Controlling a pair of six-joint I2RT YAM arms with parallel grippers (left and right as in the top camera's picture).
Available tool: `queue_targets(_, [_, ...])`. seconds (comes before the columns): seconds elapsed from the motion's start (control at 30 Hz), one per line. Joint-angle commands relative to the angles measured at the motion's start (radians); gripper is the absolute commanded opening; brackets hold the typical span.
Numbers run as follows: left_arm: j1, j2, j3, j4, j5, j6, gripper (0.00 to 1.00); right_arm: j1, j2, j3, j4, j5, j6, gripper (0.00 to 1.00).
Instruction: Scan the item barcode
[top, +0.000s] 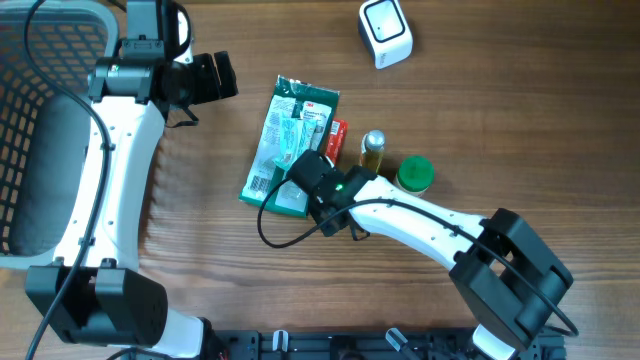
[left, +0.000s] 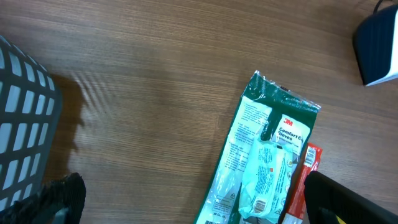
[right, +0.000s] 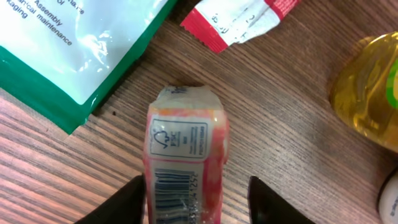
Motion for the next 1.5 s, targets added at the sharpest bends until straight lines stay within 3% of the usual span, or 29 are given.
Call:
queue_targets(0.0, [0.005, 0.006, 0.001, 0.002, 0.008, 0.011, 1.00, 0.000, -0.043, 0.071, -0.019, 0.024, -0.022, 0.62])
queue_targets(0.23, [0.005, 0.006, 0.001, 0.002, 0.008, 0.011, 1.00, -0.026, -0.160, 0.315, -0.217, 0.137, 0.074, 0.74])
queue_targets(0.4, [0.005, 0.006, 0.001, 0.002, 0.008, 0.011, 1.00, -0.164, -0.265, 0.349, -0.342, 0.135, 0.207, 0.80])
queue_targets(0.5, [0.005, 0.006, 0.001, 0.002, 0.008, 0.011, 1.00, -0.291, -0.307, 0.349, -0.422, 0.117, 0.269, 0.98])
queue_targets(0.53, [0.005, 0.006, 0.001, 0.002, 0.008, 0.011, 1.00, -0.318, -0.311, 0.349, -0.437, 0.109, 0.273, 0.99])
queue_targets(0.77, [0.005, 0.006, 0.001, 0.002, 0.008, 0.011, 1.00, -0.557, -0.304, 0.295, -0.480, -0.094, 0.270, 1.00])
queue_targets(1.47, [0.005, 0.006, 0.001, 0.002, 0.008, 0.011, 1.00, -0.567, -0.284, -0.014, -0.204, -0.172, 0.408, 0.99])
